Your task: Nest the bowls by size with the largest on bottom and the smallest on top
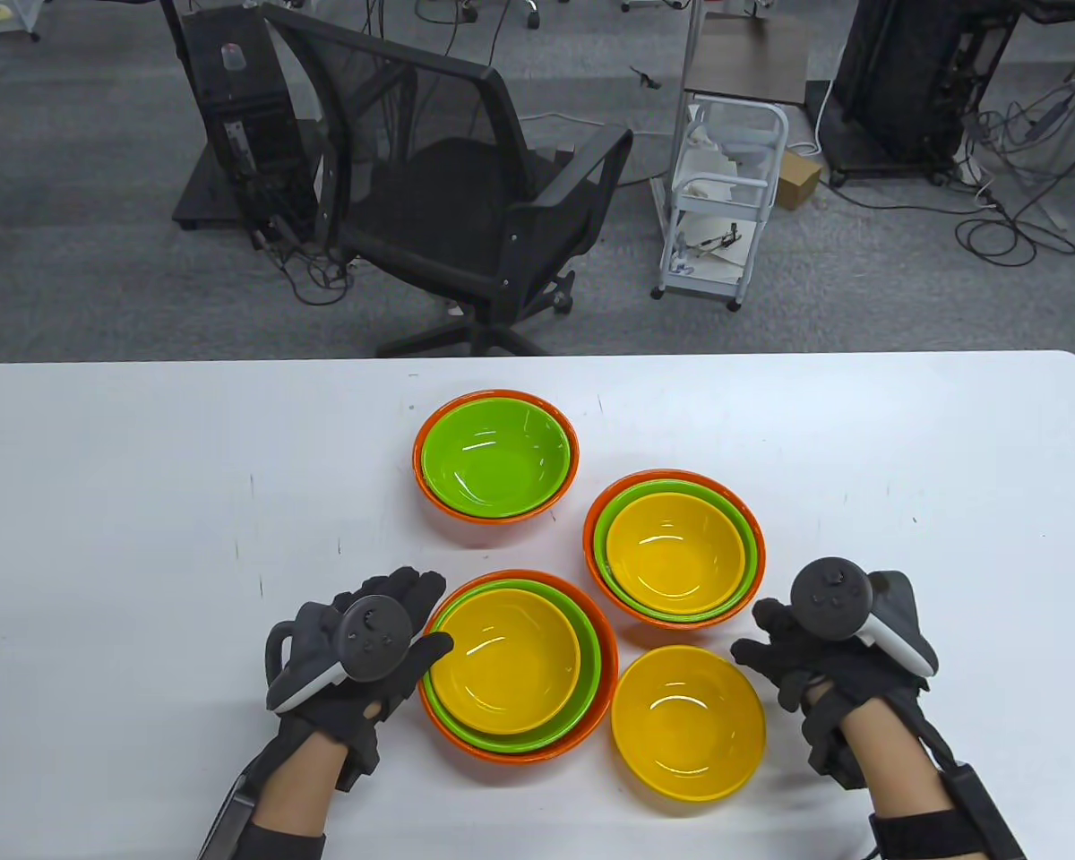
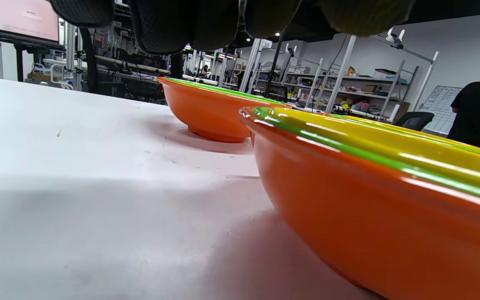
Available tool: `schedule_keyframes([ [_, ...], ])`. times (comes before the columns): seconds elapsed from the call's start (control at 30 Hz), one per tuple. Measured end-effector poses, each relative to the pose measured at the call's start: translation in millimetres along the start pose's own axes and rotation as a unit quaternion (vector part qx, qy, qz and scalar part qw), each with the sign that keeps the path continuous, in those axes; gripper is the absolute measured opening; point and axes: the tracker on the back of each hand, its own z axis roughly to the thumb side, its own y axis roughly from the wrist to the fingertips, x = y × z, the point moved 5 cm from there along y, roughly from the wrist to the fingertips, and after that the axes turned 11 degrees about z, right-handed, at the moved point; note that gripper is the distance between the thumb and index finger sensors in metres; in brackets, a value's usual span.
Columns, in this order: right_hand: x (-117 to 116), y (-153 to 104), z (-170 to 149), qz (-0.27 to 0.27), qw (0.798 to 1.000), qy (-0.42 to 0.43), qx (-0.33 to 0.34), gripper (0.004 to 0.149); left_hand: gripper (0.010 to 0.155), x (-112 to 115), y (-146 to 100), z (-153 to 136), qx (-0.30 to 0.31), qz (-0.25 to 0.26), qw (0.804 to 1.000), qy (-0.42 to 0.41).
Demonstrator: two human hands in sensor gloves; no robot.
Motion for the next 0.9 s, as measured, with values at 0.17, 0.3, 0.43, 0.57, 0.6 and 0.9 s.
schedule_keyframes([
  [0.17, -13, 9, -5, 0.041, 0.999, 0.002, -0.016, 0.076, 0.072, -2, -4, -6, -0.006, 0.007, 1.000, -0.017],
  [0.3, -23, 15, -7, 0.068, 0.997, 0.018, -0.018, 0.076, 0.073, -3, -6, -9, -0.008, 0.009, 1.000, -0.020],
  [0.43, -28, 19, -6, 0.074, 0.997, 0.022, -0.015, 0.073, 0.074, -4, -7, -10, -0.009, 0.011, 0.999, -0.030],
  [0.57, -33, 24, -5, 0.081, 0.996, 0.022, -0.013, 0.071, 0.073, -5, -7, -10, -0.007, 0.015, 0.999, -0.033],
  [0.6, -34, 24, -5, 0.083, 0.996, 0.023, -0.012, 0.070, 0.074, -5, -7, -10, -0.007, 0.015, 0.999, -0.033],
  [0.9, -42, 32, -7, 0.102, 0.992, 0.070, 0.010, 0.063, 0.074, -5, -7, -14, -0.015, 0.010, 0.999, -0.043],
])
